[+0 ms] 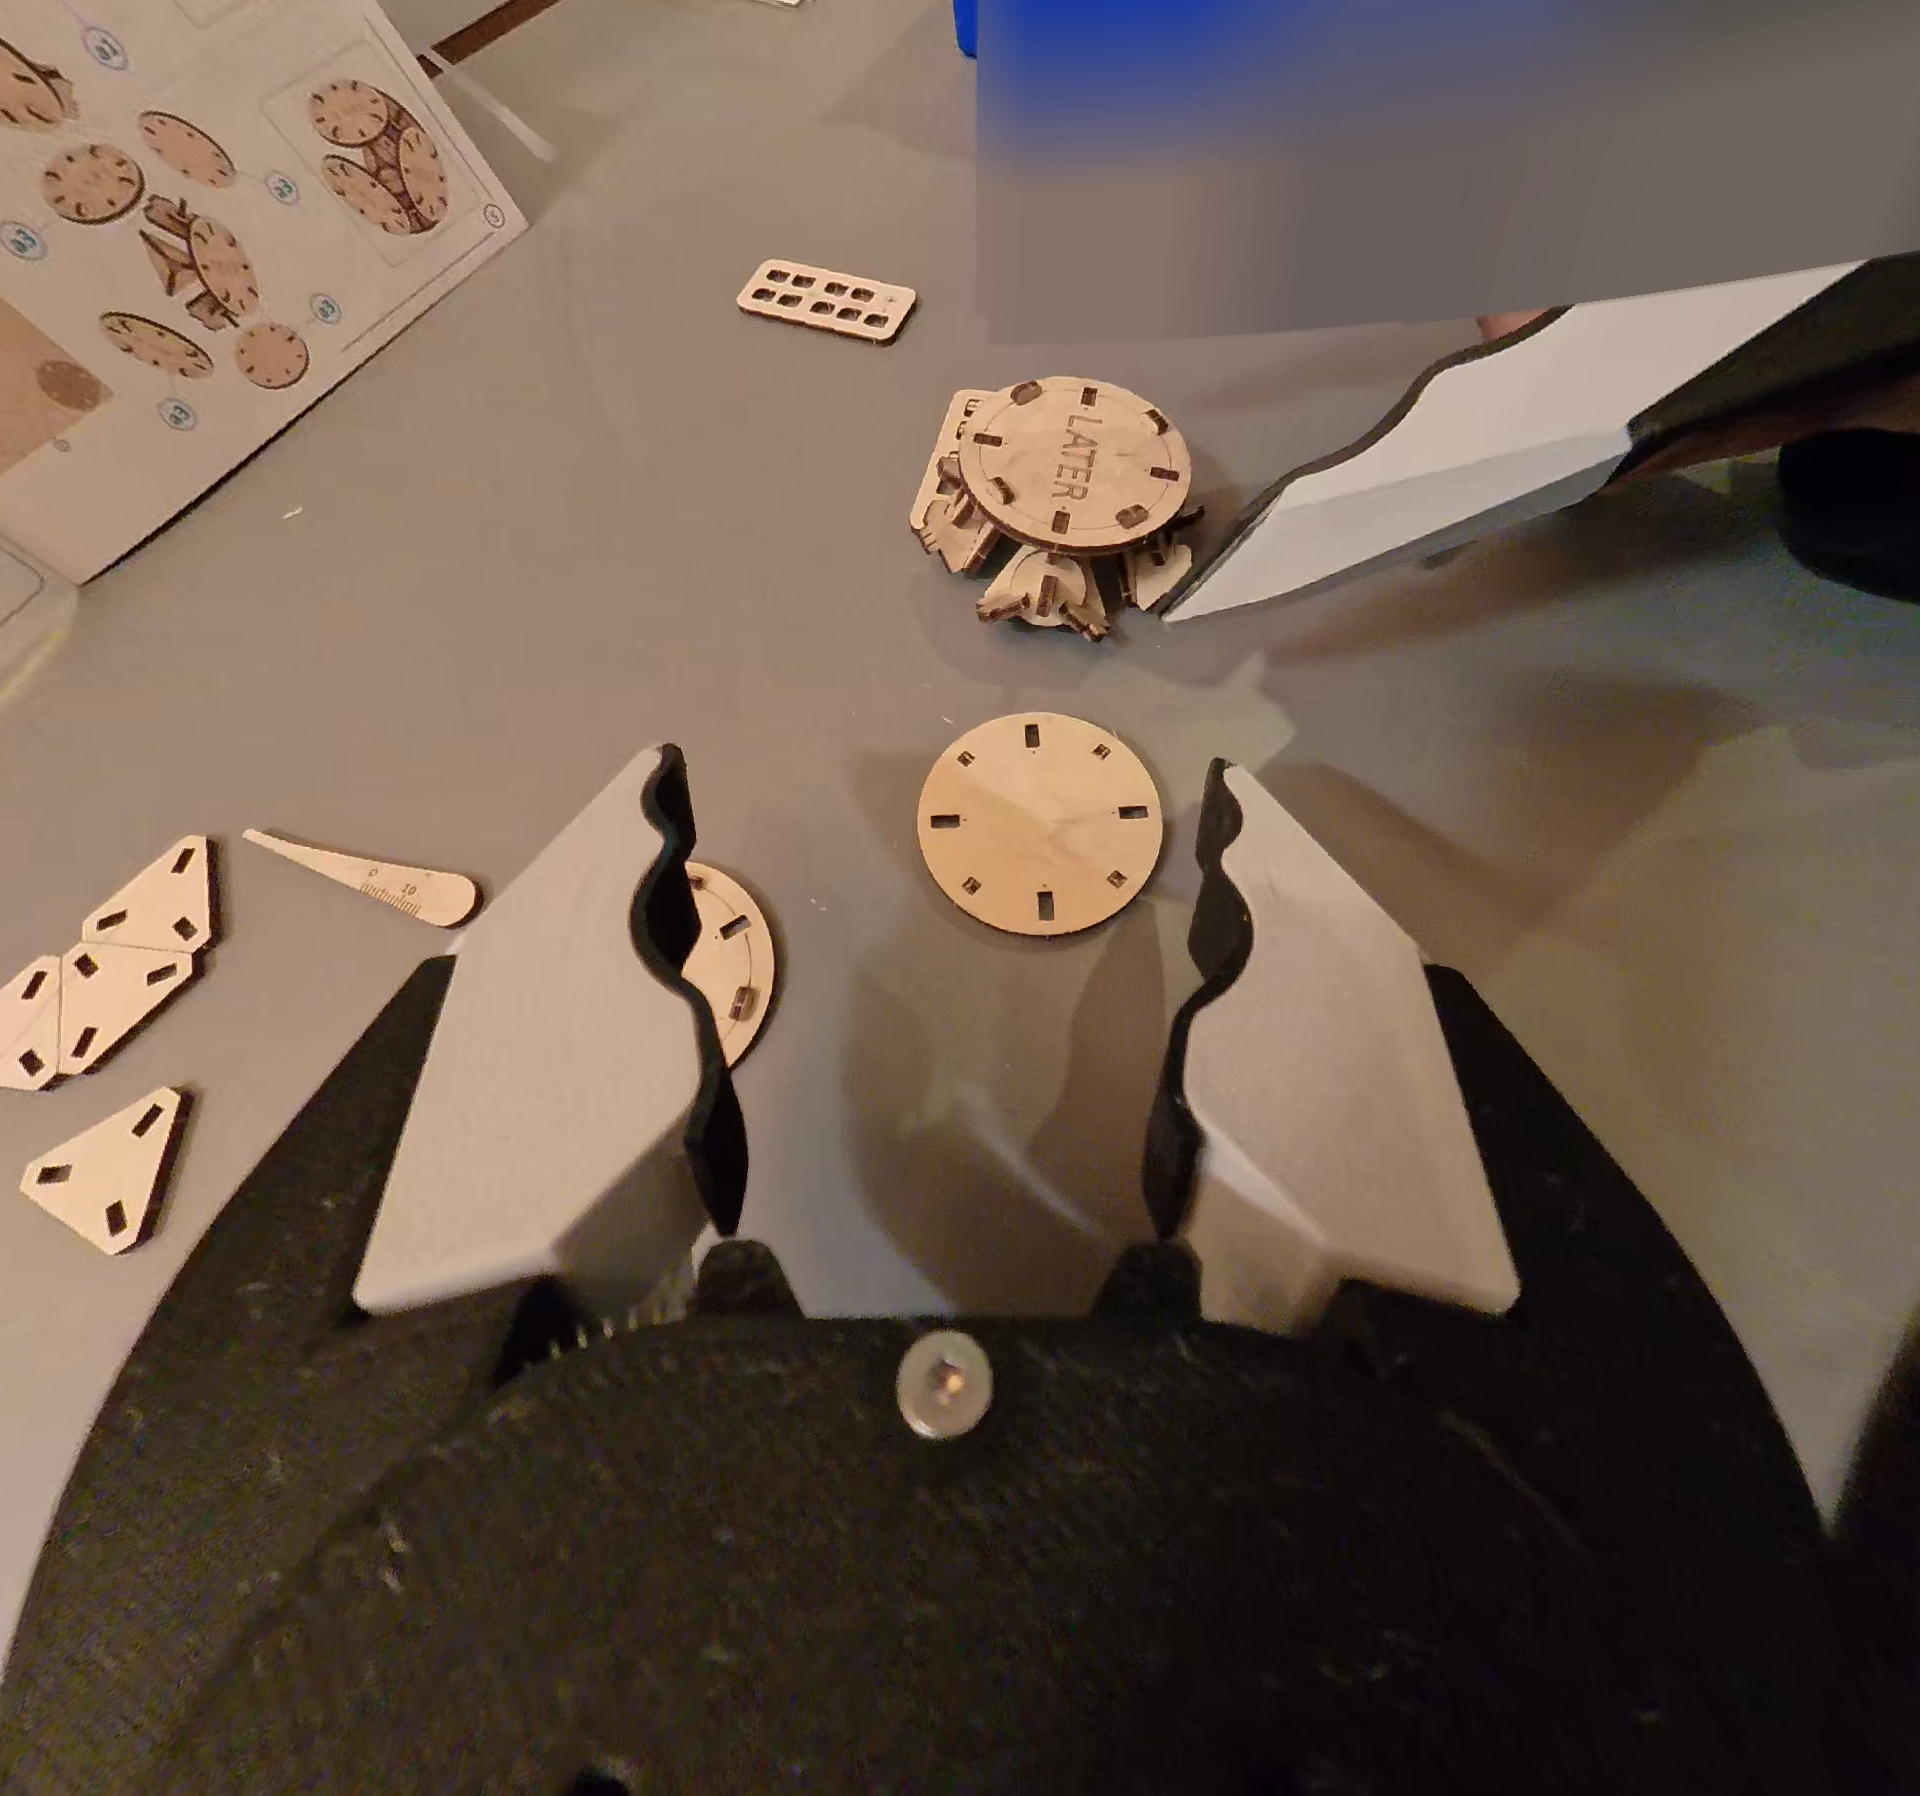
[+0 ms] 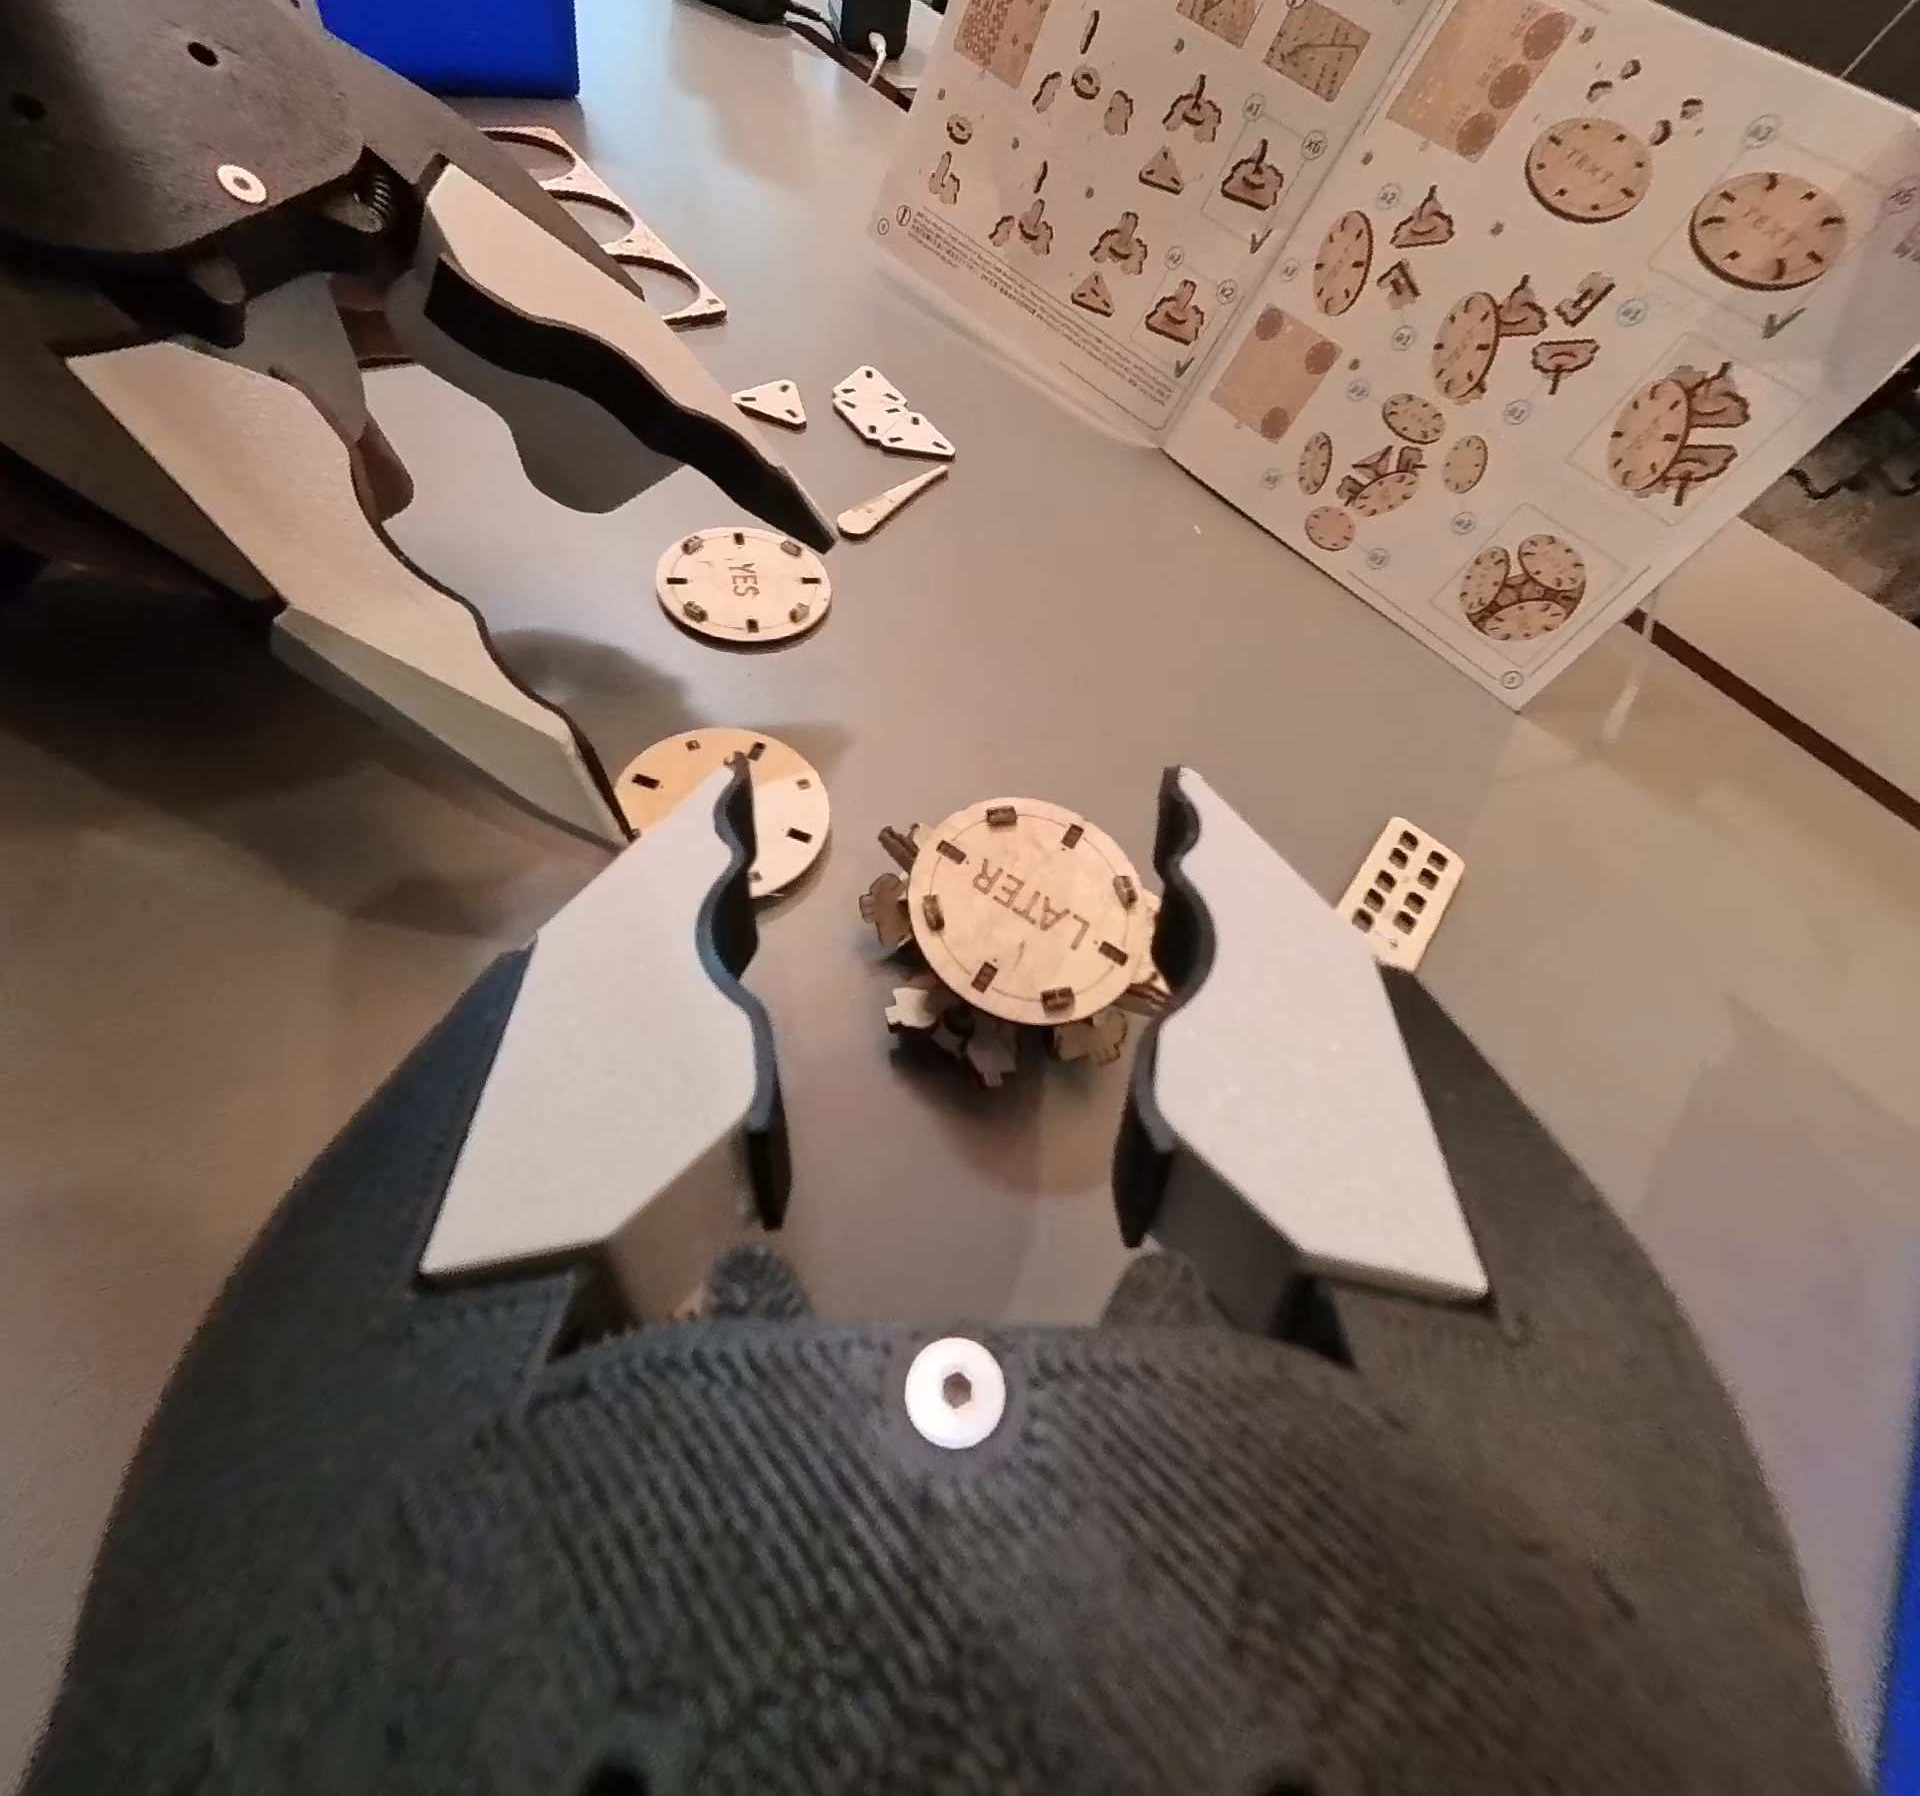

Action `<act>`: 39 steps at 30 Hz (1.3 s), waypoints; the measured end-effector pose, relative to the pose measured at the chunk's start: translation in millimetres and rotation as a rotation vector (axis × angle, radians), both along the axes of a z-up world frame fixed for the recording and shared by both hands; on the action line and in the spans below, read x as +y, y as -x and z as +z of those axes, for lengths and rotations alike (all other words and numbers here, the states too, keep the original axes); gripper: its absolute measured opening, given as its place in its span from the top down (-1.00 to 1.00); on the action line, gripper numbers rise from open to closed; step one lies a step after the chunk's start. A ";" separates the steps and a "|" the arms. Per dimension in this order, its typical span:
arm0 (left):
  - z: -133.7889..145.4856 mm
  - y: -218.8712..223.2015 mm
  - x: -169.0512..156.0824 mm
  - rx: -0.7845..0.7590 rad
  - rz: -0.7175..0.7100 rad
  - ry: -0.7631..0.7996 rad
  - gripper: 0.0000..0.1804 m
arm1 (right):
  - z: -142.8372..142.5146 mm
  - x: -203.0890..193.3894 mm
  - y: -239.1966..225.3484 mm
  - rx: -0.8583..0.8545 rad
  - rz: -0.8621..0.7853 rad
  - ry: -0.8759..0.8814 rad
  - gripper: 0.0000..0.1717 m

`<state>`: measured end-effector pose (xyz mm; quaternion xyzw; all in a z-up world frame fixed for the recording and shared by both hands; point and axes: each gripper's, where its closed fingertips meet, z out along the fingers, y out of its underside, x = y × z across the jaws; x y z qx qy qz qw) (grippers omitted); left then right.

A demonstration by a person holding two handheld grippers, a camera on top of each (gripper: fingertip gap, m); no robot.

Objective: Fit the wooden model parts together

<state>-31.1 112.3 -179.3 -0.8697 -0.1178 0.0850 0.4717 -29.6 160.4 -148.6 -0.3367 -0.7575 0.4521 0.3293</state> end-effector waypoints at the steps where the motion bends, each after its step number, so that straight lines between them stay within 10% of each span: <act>1: 0.0 -0.1 0.1 0.000 0.000 0.000 -0.04 | -0.1 -0.2 -0.2 -0.002 0.001 0.003 0.11; 39: -9.2 -6.3 2.1 0.027 -0.039 0.069 0.01 | -26.9 18.5 4.1 -0.215 -0.095 0.089 0.10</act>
